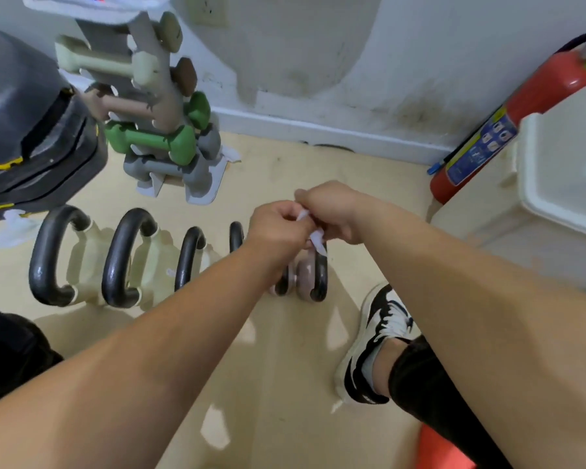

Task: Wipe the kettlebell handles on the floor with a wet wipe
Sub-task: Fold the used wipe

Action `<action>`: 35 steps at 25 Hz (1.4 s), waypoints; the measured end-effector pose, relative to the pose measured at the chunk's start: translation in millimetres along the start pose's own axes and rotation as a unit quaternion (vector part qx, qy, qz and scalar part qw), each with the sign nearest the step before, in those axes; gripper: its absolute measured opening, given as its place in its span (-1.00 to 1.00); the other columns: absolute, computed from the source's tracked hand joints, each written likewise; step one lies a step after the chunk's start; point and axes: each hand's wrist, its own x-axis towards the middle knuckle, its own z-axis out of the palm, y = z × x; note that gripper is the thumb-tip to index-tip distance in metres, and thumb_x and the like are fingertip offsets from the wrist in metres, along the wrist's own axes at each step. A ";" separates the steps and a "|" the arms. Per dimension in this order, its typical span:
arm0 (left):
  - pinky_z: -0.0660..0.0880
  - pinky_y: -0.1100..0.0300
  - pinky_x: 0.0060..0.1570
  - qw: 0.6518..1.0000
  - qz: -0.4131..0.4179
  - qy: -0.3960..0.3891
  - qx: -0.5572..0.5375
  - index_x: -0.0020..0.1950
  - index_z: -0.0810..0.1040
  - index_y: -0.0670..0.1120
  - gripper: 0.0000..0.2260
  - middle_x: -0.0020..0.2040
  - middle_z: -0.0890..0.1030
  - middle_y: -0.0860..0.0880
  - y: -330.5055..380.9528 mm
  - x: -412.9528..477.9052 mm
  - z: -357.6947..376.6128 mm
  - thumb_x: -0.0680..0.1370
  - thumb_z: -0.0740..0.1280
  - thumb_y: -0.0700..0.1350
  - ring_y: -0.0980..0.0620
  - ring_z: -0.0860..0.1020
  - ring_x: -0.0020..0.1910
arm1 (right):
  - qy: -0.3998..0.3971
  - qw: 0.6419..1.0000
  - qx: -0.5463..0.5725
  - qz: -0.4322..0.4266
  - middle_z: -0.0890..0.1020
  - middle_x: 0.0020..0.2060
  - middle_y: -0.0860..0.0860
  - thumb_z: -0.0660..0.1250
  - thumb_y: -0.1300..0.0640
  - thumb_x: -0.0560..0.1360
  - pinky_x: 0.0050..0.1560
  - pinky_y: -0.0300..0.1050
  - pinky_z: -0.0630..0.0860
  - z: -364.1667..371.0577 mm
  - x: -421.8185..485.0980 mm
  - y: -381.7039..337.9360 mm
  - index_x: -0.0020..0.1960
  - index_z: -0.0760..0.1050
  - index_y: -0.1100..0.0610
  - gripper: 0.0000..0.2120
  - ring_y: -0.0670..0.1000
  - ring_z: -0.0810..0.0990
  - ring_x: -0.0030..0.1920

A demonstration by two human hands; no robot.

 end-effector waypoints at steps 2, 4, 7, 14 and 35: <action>0.66 -0.02 -0.12 0.998 0.046 0.034 0.027 0.01 0.58 -0.22 -0.84 -0.13 0.70 -0.21 36.4 -9.1 0.9 0.50 0.47 -0.19 -0.06 0.67 -0.22 | -0.017 0.999 -0.023 -0.019 0.68 -0.20 0.20 0.15 0.21 0.60 -0.29 -0.09 0.62 -23.4 -27.5 -33.9 -0.09 0.58 0.25 -0.75 0.09 0.60 -0.43; 0.59 0.07 -0.27 0.993 0.082 0.064 0.060 -0.03 0.55 -0.12 -0.76 -0.16 0.66 -0.08 69.7 -19.2 3.8 0.44 0.54 -0.09 -0.01 0.61 -0.26 | -0.044 0.998 -0.037 -0.019 0.65 -0.23 0.17 0.13 0.31 0.59 -0.14 -0.05 0.67 -52.9 -55.1 -58.5 -0.06 0.59 0.27 -0.74 0.07 0.64 -0.37; 0.54 0.13 -0.41 0.993 0.106 0.023 0.055 -0.03 0.56 -0.21 -0.73 -0.14 0.69 -0.21 120.7 -35.3 28.2 0.44 0.55 -0.09 -0.03 0.56 -0.37 | -0.019 0.998 -0.037 -0.040 0.68 -0.14 0.23 0.14 0.40 0.53 -0.04 -0.02 0.69 -101.2 -94.0 -75.9 0.12 0.58 0.36 -0.72 0.15 0.72 -0.18; 0.66 0.00 0.03 0.963 0.151 -0.195 0.112 0.08 0.58 -0.04 -0.80 0.13 0.65 -0.12 197.9 -64.4 139.2 0.50 0.40 -0.26 -0.08 0.67 0.08 | 0.294 0.932 0.203 -0.067 0.66 0.05 0.25 0.35 0.38 0.45 -0.16 0.02 0.71 -210.8 -142.1 -12.1 0.19 0.54 0.29 -0.69 0.18 0.71 -0.05; 0.54 0.01 0.16 0.825 0.351 -0.229 0.378 0.48 0.39 0.01 -0.51 0.36 0.47 -0.02 140.7 -24.1 292.1 0.56 0.20 -0.25 -0.11 0.54 0.18 | 0.430 0.893 -0.131 0.013 0.61 -0.22 0.02 0.24 0.17 0.39 -0.12 -0.06 0.57 -343.2 -89.5 135.7 -0.16 0.59 0.12 -0.85 0.13 0.58 -0.15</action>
